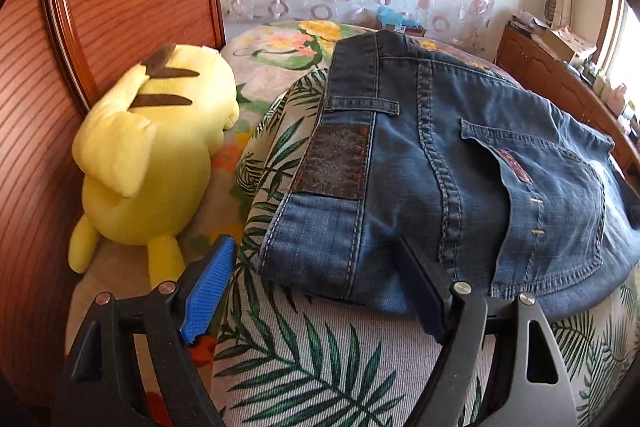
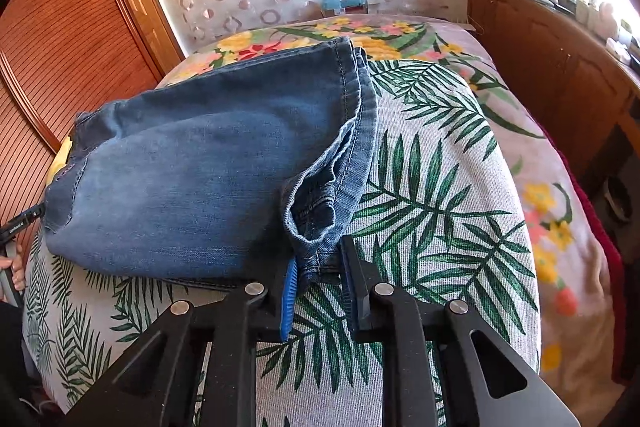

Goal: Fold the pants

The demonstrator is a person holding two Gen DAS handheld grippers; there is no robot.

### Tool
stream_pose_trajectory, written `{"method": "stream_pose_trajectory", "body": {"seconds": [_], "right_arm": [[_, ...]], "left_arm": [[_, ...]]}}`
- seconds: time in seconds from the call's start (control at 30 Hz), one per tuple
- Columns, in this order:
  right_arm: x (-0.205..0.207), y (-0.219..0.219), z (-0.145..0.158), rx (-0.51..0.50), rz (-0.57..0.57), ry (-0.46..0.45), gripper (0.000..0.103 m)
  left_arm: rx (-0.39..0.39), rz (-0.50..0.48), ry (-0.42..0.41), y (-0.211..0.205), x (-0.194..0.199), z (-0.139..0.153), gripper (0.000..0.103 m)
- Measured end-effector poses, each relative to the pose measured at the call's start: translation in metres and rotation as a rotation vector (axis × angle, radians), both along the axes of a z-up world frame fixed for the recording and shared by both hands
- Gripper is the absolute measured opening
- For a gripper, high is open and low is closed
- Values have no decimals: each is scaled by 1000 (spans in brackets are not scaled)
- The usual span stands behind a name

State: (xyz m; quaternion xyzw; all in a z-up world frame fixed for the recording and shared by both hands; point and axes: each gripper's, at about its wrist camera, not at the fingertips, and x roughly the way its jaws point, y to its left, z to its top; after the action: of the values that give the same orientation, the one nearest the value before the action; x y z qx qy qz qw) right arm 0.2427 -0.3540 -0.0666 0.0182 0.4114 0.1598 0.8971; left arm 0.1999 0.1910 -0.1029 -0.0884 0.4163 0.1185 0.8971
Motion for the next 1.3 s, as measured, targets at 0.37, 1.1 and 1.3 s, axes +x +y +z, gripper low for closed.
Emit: {"method": "stream_pose_trajectory", "body": {"seconds": [0.37,1.1,1.3], "right_arm": [[-13,2,9,45,-29,-54,15],[-121,-28,69,-34,-88,-287,14],[-183,-48,64,-16,-85,-283,14]], "left_arm": [[-18,-47,-22,-10,6,7,25],[15,-112,-314,-44,-112,94,13],[-28,-135,-323,-55,-161,89,13]]}}
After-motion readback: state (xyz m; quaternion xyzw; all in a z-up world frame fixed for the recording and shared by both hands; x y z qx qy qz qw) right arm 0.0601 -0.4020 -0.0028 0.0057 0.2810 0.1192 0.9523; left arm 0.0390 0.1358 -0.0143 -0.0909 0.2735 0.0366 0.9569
